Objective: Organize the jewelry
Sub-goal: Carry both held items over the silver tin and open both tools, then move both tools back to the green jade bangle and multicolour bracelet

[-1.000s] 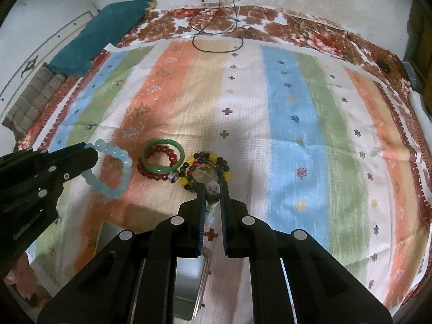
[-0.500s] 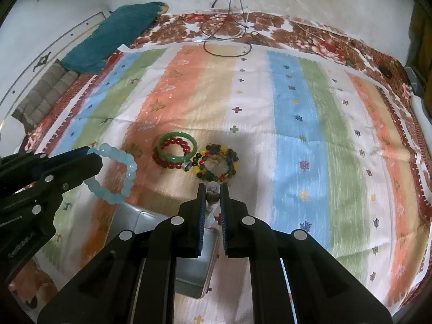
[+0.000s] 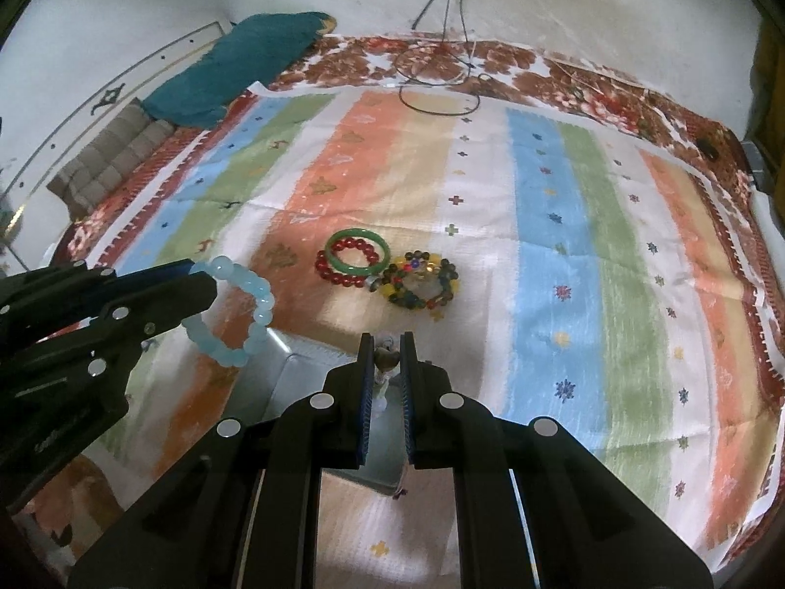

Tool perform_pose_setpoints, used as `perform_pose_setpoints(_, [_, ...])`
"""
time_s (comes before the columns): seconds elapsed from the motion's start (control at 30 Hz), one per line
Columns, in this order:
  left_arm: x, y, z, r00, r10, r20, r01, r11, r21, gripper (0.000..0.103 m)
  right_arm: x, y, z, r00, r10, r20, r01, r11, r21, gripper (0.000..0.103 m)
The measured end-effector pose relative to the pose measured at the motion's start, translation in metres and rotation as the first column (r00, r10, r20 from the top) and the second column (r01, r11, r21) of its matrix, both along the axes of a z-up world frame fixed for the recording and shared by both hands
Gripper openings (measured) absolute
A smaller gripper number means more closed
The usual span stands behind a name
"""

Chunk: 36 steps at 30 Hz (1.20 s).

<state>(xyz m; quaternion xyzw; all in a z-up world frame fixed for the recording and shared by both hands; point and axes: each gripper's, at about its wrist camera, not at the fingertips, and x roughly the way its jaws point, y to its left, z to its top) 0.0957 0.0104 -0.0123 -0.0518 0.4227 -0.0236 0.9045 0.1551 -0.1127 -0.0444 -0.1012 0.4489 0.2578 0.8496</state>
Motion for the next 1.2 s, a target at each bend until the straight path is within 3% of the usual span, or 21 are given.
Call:
perform_pose_setpoints(0.33, [-0.008, -0.006, -0.004, 1.000, -0.019, -0.020, 0.019, 1.000, -0.001, 0.012, -0.012, -0.004, -0.003, 1.000, 0.006, -0.018, -0.006, 1.000, 0.009, 0.011])
perform_pose_setpoints(0.4, [-0.008, -0.005, -0.004, 1.000, 0.003, -0.017, -0.002, 1.000, 0.014, 0.018, -0.014, -0.001, -0.002, 1.000, 0.007, 0.015, -0.006, 1.000, -0.022, 0.016])
perform_pose_setpoints(0.43, [-0.010, -0.003, -0.004, 1.000, 0.015, -0.013, -0.015, 1.000, 0.017, 0.019, -0.014, 0.000, -0.002, 1.000, 0.004, 0.031, -0.003, 0.999, -0.036, 0.026])
perform_pose_setpoints(0.47, [-0.009, -0.001, -0.003, 1.000, 0.026, -0.011, -0.026, 1.000, 0.018, 0.018, -0.014, 0.000, -0.002, 1.000, 0.002, 0.030, -0.001, 0.999, -0.037, 0.030])
perform_pose_setpoints(0.63, [-0.007, 0.013, -0.003, 0.997, 0.073, -0.019, -0.073, 0.997, 0.007, 0.019, -0.002, -0.012, -0.007, 0.998, -0.057, -0.013, 0.056, 0.998, -0.027, 0.030])
perform_pose_setpoints(0.97, [0.015, 0.033, -0.014, 0.988, 0.146, -0.056, -0.146, 0.989, -0.001, 0.039, 0.022, -0.019, -0.016, 0.991, -0.110, -0.076, 0.108, 0.994, -0.029, 0.035])
perform_pose_setpoints(1.07, [0.026, 0.038, -0.019, 0.984, 0.162, -0.070, -0.162, 0.987, 0.010, 0.045, 0.030, -0.017, -0.020, 0.989, -0.122, -0.079, 0.118, 0.992, -0.045, 0.044])
perform_pose_setpoints(1.2, [0.043, 0.041, -0.029, 0.979, 0.178, -0.103, -0.174, 0.984, 0.049, 0.048, 0.039, -0.013, -0.025, 0.988, -0.129, -0.081, 0.124, 0.990, -0.068, 0.050])
